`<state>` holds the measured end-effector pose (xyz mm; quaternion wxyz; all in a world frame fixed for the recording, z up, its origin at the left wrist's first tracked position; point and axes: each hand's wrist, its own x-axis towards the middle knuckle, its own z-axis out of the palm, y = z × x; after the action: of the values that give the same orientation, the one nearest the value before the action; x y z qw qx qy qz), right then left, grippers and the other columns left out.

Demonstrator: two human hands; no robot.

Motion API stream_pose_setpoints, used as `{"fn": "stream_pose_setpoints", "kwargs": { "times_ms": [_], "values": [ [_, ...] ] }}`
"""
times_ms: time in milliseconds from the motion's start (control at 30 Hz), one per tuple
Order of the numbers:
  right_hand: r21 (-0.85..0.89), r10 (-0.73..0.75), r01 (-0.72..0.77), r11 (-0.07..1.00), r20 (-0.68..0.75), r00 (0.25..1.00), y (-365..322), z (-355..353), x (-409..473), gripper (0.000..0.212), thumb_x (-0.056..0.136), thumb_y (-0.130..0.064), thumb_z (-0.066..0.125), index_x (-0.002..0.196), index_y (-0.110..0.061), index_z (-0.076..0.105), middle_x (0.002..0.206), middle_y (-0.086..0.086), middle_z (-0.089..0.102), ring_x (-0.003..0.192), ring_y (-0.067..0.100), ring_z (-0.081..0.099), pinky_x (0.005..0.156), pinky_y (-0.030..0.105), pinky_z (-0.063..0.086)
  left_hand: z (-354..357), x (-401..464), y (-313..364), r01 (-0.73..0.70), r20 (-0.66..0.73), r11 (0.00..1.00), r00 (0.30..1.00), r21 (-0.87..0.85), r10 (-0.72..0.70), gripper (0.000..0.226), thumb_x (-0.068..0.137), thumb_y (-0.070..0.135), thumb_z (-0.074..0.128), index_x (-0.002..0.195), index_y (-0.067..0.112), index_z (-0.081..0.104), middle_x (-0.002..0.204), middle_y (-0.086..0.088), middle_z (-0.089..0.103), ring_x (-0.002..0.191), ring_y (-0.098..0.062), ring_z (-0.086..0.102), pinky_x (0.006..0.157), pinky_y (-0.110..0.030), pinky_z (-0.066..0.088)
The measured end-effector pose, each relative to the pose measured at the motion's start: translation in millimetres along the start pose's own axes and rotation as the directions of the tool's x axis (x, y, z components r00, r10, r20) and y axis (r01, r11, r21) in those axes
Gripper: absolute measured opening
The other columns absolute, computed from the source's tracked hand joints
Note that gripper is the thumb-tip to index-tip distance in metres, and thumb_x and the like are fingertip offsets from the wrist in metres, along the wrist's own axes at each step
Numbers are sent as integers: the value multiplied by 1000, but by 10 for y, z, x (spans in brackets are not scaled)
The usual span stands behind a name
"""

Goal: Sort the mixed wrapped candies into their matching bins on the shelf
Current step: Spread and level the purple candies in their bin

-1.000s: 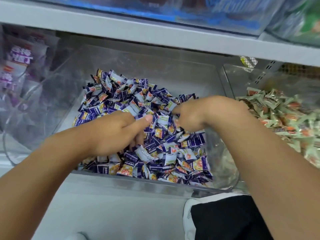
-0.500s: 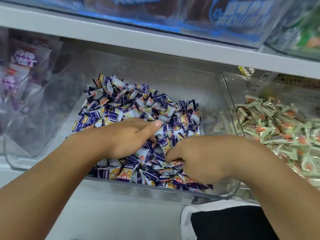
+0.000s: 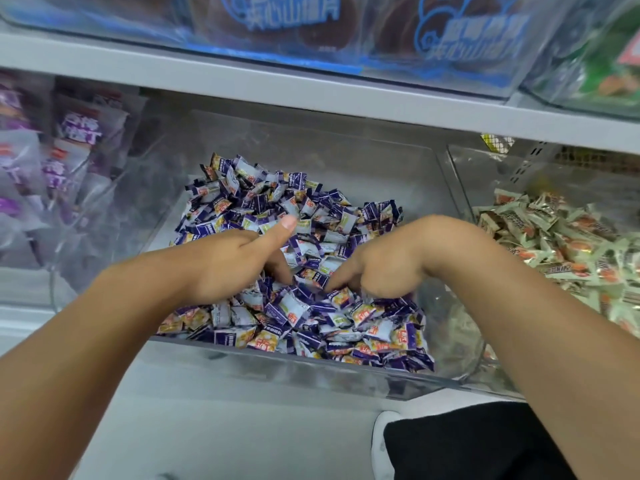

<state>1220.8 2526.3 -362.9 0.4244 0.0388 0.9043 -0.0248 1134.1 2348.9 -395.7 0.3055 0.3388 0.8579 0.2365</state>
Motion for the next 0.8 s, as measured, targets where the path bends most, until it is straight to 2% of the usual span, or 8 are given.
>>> {"fn": "stream_pose_setpoints", "kwargs": {
  "times_ms": [100,233,267,333,433,600,667,800],
  "values": [
    [85,-57,59,995,-26,998,31,20,-86,74,88,8,28,146,-35,45,127,-4,51,87,14,61,71,25,57,1,33,-75,-41,25,996,999,-81,43,85,79,81,4,101,36,73,107,21,70,113,-3,57,109,-37,37],
    [77,-50,56,995,-84,995,82,22,-111,67,89,11,31,132,-30,62,72,-30,64,48,-8,52,43,9,35,-25,93,-122,-58,43,990,997,-128,64,96,68,95,1,102,41,72,100,20,72,110,0,57,106,-33,31],
    [109,-26,39,993,-114,993,76,0,-102,67,88,12,32,130,-30,64,82,-30,69,51,-10,54,44,9,36,-26,94,-121,-53,48,990,997,-133,60,93,71,91,1,103,40,71,101,19,72,111,-1,56,106,-33,31],
    [132,11,20,991,-232,973,40,-69,-43,68,88,9,33,136,-31,58,139,-11,58,93,-1,61,62,18,43,-20,88,-97,-45,45,991,998,-127,51,85,78,81,2,106,37,70,102,17,71,113,-1,55,104,-33,32],
    [112,61,-31,993,-272,960,-45,-165,65,72,93,3,31,155,-33,27,162,-3,26,135,21,42,85,28,48,5,79,-108,-58,11,990,998,-127,60,82,82,77,4,107,36,70,103,16,70,113,-3,56,103,-33,34],
    [16,56,-55,998,-58,997,-140,-32,303,84,95,3,32,156,-25,-17,161,11,28,84,23,58,43,21,36,18,74,-218,-62,-60,986,997,-152,54,78,80,79,8,108,36,67,107,15,67,112,-5,56,108,-36,36],
    [-23,5,-5,1000,-43,999,-111,-4,261,81,93,5,32,159,-23,-6,162,9,24,106,22,53,50,18,39,18,67,-238,-63,-71,985,996,-163,52,76,81,78,8,113,38,64,113,15,64,116,-5,54,106,-33,35],
    [-14,-93,93,996,11,996,-66,14,91,71,92,6,36,154,-27,30,136,4,48,79,12,51,55,18,38,36,37,-216,-74,-44,988,997,-138,69,71,89,74,8,138,43,48,144,23,42,135,-2,36,109,-29,24]
  ]
}}
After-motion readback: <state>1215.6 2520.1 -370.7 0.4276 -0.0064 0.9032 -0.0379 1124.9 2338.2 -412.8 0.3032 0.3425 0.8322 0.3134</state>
